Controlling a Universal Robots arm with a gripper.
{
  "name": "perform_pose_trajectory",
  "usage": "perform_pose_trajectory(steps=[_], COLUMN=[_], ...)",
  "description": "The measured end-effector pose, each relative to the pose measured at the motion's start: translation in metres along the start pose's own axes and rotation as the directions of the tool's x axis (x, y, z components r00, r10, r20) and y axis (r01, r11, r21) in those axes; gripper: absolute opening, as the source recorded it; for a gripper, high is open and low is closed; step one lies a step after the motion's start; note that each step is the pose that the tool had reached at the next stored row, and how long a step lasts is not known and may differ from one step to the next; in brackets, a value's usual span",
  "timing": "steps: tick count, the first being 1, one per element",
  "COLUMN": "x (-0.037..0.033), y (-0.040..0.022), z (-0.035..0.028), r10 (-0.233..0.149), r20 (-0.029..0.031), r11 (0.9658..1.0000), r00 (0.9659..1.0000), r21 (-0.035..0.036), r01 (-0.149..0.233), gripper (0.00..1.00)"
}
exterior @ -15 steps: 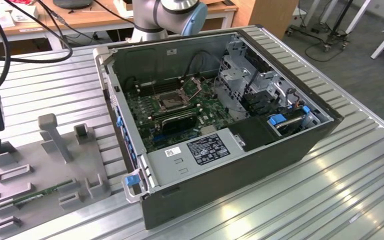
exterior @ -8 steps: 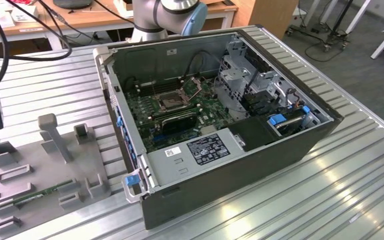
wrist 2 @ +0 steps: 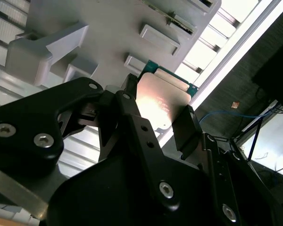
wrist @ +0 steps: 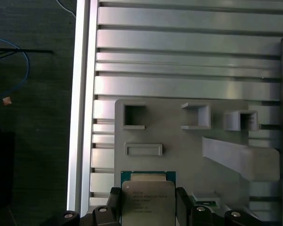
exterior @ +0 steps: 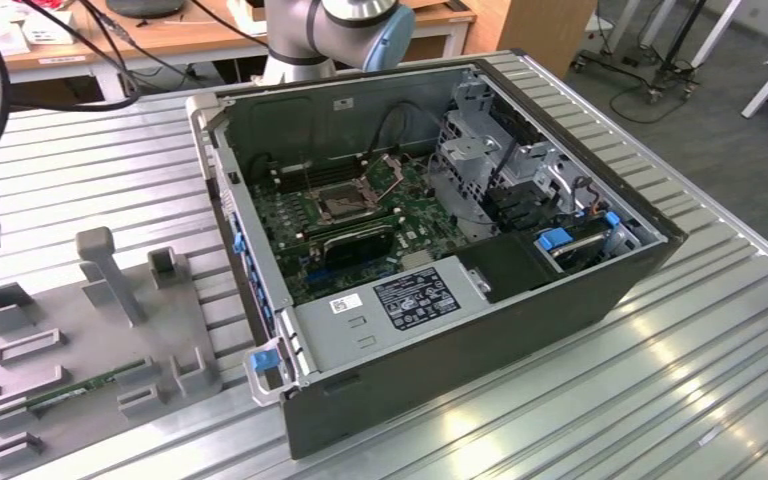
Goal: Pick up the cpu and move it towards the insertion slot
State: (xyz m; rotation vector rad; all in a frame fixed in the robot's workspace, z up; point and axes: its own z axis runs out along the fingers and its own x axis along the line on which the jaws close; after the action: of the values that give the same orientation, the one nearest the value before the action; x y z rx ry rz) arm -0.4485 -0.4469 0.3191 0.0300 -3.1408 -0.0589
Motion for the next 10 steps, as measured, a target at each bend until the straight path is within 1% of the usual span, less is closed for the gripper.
perform_pose_trajectory(steps=[10], x=[0.0], y=[0.0005], z=[-0.0124], r10=[0.0], r20=[0.0], r11=[1.0], r00=[1.0], r21=[0.0], r01=[0.0], gripper=[0.55])
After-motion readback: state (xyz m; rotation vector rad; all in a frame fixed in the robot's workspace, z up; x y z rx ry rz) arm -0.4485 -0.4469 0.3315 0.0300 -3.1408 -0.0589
